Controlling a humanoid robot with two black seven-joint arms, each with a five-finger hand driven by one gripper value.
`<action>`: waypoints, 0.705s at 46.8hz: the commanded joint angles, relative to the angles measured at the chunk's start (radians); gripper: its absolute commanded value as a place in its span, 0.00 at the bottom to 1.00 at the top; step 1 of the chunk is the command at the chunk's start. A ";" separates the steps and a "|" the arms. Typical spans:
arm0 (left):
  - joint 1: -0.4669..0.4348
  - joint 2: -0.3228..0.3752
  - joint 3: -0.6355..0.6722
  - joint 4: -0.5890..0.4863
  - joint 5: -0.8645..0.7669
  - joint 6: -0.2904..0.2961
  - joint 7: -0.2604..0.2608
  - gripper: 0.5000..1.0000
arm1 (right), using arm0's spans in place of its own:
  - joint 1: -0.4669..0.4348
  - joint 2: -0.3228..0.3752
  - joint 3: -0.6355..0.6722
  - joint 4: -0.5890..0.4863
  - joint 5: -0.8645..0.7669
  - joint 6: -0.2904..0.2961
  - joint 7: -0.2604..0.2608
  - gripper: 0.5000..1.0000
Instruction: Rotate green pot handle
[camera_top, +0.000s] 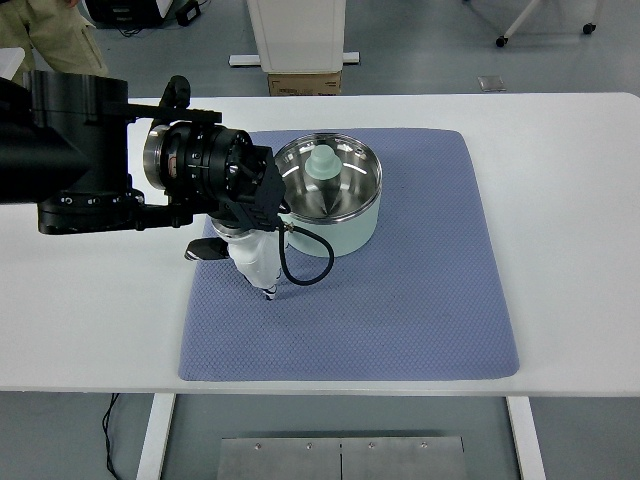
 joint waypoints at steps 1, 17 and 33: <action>0.000 0.000 0.003 0.003 0.000 0.000 0.000 1.00 | 0.000 0.000 -0.002 0.000 0.000 0.000 0.000 1.00; 0.000 -0.008 0.005 0.024 0.000 0.000 0.000 1.00 | 0.000 0.000 0.001 0.000 0.000 0.000 0.000 1.00; 0.000 -0.014 0.011 0.049 0.000 0.000 0.000 1.00 | 0.000 0.000 0.001 0.000 0.000 0.000 0.000 1.00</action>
